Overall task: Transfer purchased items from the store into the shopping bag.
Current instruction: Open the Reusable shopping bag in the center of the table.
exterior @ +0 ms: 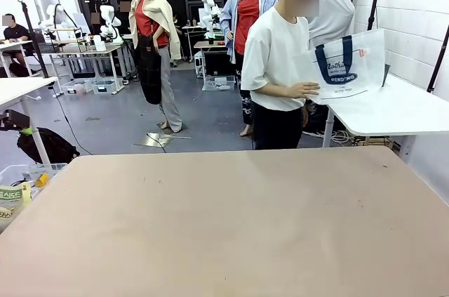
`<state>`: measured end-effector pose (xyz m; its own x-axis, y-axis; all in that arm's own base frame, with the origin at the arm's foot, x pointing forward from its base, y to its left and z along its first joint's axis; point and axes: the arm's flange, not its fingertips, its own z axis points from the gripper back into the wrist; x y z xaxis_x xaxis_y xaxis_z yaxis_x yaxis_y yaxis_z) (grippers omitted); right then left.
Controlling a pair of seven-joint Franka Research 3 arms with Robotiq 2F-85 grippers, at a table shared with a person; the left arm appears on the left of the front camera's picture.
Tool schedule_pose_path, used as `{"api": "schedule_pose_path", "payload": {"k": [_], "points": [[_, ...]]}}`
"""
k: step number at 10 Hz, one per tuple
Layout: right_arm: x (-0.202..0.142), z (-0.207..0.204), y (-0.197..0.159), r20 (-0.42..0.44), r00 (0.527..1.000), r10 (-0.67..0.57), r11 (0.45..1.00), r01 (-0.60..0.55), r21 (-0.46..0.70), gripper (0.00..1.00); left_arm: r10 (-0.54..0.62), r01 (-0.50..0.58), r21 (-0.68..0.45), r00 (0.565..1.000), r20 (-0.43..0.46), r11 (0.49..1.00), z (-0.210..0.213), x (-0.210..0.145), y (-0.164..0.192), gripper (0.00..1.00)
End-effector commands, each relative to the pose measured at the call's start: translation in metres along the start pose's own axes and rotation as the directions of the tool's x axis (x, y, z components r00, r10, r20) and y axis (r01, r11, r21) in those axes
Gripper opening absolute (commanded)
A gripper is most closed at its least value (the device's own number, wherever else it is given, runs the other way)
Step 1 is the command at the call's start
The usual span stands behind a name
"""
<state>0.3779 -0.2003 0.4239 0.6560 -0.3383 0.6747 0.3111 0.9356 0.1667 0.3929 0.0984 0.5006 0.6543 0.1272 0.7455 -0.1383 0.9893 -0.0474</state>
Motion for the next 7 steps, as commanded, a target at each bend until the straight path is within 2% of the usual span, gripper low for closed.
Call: {"api": "schedule_pose_path", "payload": {"k": [1, 7], "points": [[0.0003, 0.0022, 0.0012, -0.01, 1.0, 0.014, 1.0, -0.014, -0.006, 1.0, -0.014, 0.014, 0.009, 1.0, -0.008, 1.0, 0.0014, -0.0004, 0.002, 1.0], [0.0003, 0.0022, 0.0012, -0.01, 1.0, 0.014, 1.0, -0.014, -0.006, 1.0, -0.014, 0.014, 0.009, 1.0, -0.008, 1.0, 0.0014, -0.0004, 0.002, 1.0]]}}
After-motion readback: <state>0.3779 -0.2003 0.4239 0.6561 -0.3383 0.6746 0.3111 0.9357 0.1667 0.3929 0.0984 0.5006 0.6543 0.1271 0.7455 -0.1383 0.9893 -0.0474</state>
